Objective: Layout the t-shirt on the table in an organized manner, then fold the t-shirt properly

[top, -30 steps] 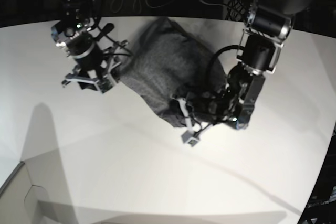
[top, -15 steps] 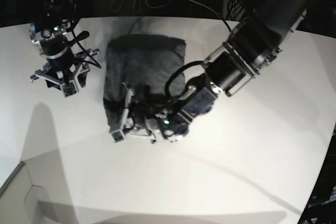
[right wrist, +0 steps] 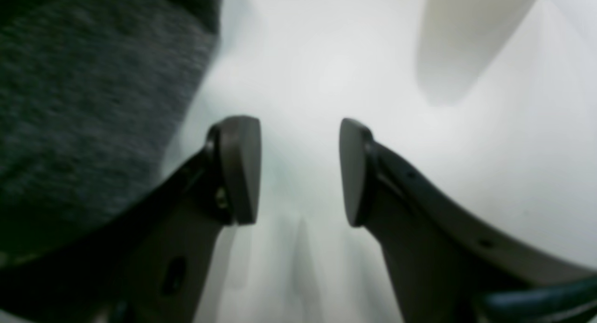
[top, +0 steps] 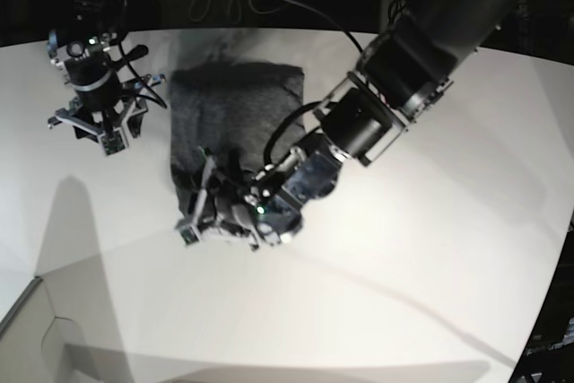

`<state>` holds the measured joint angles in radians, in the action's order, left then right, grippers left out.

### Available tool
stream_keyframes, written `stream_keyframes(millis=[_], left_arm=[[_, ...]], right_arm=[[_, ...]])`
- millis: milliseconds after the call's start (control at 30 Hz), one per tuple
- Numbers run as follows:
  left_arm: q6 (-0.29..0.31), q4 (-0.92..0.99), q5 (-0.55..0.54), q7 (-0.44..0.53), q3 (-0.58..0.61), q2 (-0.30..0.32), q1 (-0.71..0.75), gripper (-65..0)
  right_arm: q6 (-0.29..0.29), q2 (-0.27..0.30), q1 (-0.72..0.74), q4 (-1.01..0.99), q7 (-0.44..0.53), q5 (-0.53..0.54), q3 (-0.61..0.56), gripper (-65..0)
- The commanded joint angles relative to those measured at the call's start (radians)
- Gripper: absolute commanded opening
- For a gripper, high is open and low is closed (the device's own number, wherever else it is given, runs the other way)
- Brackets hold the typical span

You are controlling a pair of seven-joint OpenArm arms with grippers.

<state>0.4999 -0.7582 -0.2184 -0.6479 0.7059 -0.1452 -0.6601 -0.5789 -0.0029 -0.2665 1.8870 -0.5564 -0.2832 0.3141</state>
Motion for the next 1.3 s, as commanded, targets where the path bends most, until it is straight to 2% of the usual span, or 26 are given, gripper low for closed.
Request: stream_keyframes(millis=[0, 133, 400, 467, 567, 700, 800, 933, 1100, 1267], left_arm=[[-0.002, -0.017, -0.006, 0.02, -0.029, -0.012, -0.036, -31.8], [-0.002, -0.017, -0.006, 0.075, -0.093, -0.012, -0.048, -23.9], [-0.002, -0.017, -0.009, 0.09, -0.108, 0.0, -0.117, -23.7], [-0.002, -0.019, -0.013, 0.089, -0.141, 0.031, -0.122, -23.7], [-0.002, -0.047, -0.016, 0.084, -0.277, 0.078, -0.1, -23.8], [-0.002, -0.203, -0.016, -0.062, -0.53, 0.167, 0.023, -23.8], [0.006, -0.396, -0.016, -0.171, -0.707, 0.233, 0.161, -23.8], [0.001, -0.643, -0.016, -0.258, -0.932, 0.307, 0.386, -23.8], [0.009, -0.841, -0.016, -0.312, -1.213, 0.327, 0.644, -23.9], [0.01, -0.961, -0.017, -0.316, -1.385, 0.318, 0.819, -23.9]], right_arm=[[0.004, 0.002, 0.006, 0.019, 0.025, 0.008, 0.001, -36.9], [0.004, 0.001, 0.006, 0.019, 0.025, 0.008, 0.001, -36.9], [0.004, -0.01, -0.006, 0.019, 0.025, 0.008, 0.003, -36.9], [0.004, -0.01, -0.006, 0.019, 0.025, 0.008, 0.003, -36.9], [0.004, -0.01, -0.006, 0.019, 0.025, 0.008, 0.003, -36.9], [0.004, -0.01, -0.006, 0.013, 0.025, 0.008, 0.003, -36.9], [0.004, -0.01, -0.004, 0.009, 0.025, 0.008, 0.003, -36.9], [0.004, -0.01, -0.003, -0.004, 0.022, 0.008, 0.003, -36.9], [0.004, -0.016, -0.007, -0.082, 0.023, 0.008, 0.003, -37.0], [0.004, -0.058, -0.007, -0.116, 0.023, 0.008, 0.001, -37.0]])
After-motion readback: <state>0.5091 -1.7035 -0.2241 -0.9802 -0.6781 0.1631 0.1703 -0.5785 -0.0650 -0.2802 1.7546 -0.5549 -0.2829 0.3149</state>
